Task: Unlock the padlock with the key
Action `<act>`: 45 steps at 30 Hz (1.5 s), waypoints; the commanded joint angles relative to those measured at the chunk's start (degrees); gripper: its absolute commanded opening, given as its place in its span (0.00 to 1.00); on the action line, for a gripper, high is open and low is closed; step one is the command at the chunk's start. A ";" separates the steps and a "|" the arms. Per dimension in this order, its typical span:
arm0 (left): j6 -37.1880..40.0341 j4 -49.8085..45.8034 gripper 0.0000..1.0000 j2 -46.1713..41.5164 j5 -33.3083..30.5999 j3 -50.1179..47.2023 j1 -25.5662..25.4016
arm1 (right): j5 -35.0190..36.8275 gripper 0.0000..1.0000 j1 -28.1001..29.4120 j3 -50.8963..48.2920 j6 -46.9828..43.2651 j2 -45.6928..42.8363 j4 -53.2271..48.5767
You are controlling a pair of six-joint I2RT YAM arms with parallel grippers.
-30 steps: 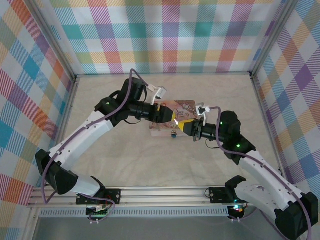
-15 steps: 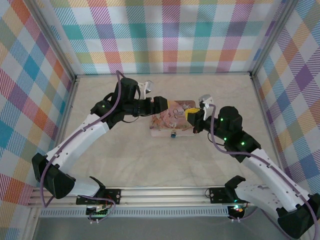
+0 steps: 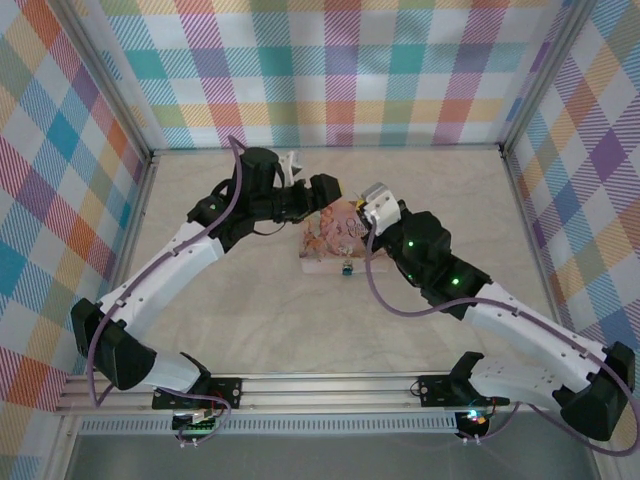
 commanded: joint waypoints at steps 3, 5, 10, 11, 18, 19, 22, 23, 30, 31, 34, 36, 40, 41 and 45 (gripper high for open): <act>-1.60 1.05 0.78 1.73 -0.72 5.44 -1.76 | 5.81 0.00 2.60 1.87 -8.59 1.97 8.95; -2.16 0.78 0.77 2.52 -0.72 6.12 -2.08 | 6.71 0.00 3.28 1.87 -10.07 2.69 9.95; -3.04 0.22 0.68 3.72 -0.90 7.24 -2.55 | 8.10 0.00 3.74 1.52 -11.72 3.36 11.10; -3.04 0.08 0.65 3.92 -0.90 7.37 -2.53 | 8.23 0.00 3.74 1.44 -11.84 3.36 11.20; -2.95 -0.62 0.43 4.10 -1.07 7.73 -2.57 | 8.49 0.00 3.92 0.91 -11.94 3.52 10.96; -2.95 -0.84 0.42 4.09 -1.16 7.66 -2.57 | 8.42 0.00 3.92 0.82 -11.94 3.58 10.94; -2.95 -0.83 0.35 4.00 -1.16 7.63 -2.57 | 8.41 0.00 3.92 0.64 -12.02 3.72 10.89; -2.95 -0.80 0.34 4.00 -1.16 7.61 -2.55 | 8.48 0.00 3.92 0.60 -12.16 3.75 10.97; -2.87 -0.65 0.16 4.14 -1.18 7.82 -2.57 | 8.76 0.00 4.31 -0.13 -13.24 4.07 11.21; -2.84 -0.67 0.12 4.20 -1.09 7.90 -2.57 | 8.93 0.00 4.35 -0.23 -13.46 3.99 11.52; -2.74 -0.71 0.06 4.27 -0.99 7.90 -2.57 | 8.94 0.00 4.58 -0.41 -14.04 4.07 11.70; -2.49 -0.71 0.00 4.27 -1.08 7.77 -2.57 | 8.94 0.00 4.71 -0.48 -14.13 3.98 11.60; -1.77 -0.55 0.00 4.01 -1.16 7.30 -2.44 | 8.87 0.07 4.78 -0.08 -11.57 3.22 9.51; -1.51 -0.51 0.00 3.93 -1.16 7.06 -2.41 | 8.80 0.12 4.77 -0.06 -10.30 2.74 8.59; 0.83 -0.98 0.00 3.40 -2.00 6.35 -2.23 | 8.33 0.41 4.64 -0.14 -4.52 0.16 3.36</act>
